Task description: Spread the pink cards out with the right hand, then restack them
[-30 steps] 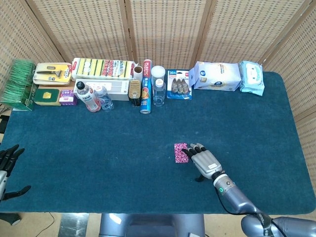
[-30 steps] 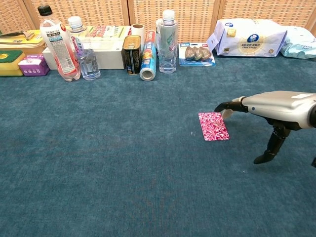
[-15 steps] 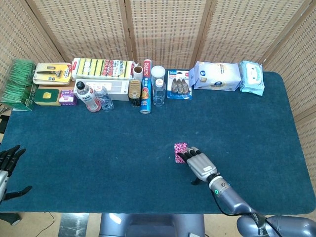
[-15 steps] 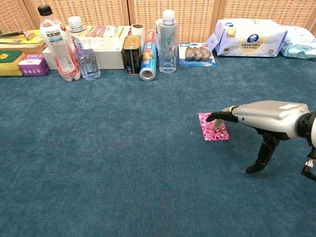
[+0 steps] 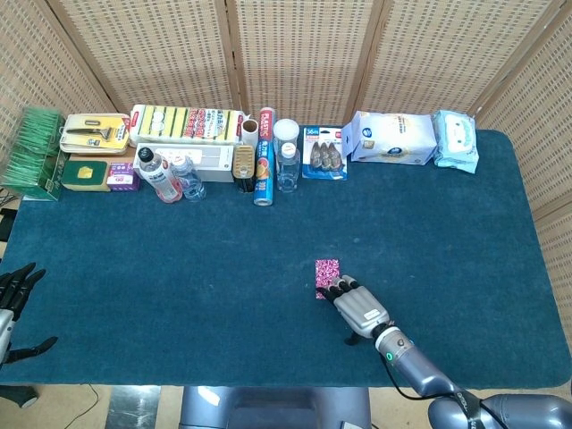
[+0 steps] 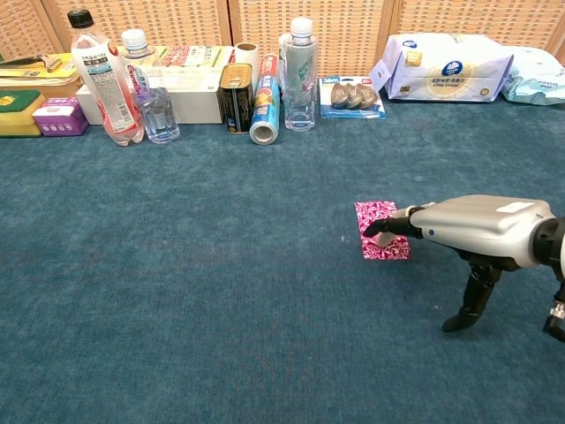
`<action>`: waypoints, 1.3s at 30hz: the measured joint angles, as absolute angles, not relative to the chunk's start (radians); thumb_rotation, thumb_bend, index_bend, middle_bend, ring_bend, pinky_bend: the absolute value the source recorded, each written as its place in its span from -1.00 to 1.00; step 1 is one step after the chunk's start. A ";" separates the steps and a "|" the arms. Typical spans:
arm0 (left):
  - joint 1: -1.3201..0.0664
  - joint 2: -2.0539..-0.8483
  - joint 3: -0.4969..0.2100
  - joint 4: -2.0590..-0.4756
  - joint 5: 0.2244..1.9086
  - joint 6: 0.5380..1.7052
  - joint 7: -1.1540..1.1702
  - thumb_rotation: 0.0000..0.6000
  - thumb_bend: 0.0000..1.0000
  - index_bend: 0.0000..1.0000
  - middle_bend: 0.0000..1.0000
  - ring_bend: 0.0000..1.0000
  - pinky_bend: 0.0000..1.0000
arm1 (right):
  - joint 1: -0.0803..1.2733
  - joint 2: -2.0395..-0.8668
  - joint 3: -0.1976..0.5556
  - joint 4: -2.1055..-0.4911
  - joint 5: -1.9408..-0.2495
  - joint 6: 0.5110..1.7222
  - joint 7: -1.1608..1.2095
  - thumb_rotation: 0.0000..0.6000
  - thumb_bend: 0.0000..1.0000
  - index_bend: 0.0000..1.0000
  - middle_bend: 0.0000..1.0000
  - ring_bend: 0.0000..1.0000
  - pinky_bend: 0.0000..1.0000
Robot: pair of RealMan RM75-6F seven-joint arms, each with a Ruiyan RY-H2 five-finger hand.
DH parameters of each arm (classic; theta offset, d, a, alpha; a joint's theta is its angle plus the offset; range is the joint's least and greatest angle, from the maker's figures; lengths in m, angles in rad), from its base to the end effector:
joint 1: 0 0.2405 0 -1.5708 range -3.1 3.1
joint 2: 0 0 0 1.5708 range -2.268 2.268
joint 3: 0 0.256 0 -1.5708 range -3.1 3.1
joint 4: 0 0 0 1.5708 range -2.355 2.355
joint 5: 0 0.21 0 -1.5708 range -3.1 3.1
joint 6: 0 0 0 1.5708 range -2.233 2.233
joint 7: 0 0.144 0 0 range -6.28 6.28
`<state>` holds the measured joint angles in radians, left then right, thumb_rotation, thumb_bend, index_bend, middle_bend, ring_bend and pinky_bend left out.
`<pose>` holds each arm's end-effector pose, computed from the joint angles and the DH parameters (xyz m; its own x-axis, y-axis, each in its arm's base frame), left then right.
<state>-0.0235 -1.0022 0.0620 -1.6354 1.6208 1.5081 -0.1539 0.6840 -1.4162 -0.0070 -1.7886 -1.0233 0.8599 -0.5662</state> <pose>-0.3166 0.1372 0.1759 0.3445 0.1217 0.9308 0.9388 -0.0484 -0.3412 -0.1677 -0.2541 -0.0277 0.5771 -0.5024 0.6439 -0.8060 -0.4777 0.3496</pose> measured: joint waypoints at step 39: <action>-0.022 -1.003 0.064 -1.634 1.623 1.513 -0.168 1.00 -0.91 -1.00 -1.00 -1.00 -1.00 | 0.747 -1.397 -0.031 -1.874 -0.964 0.908 -0.644 1.00 -1.00 -0.84 -0.68 -0.93 -0.99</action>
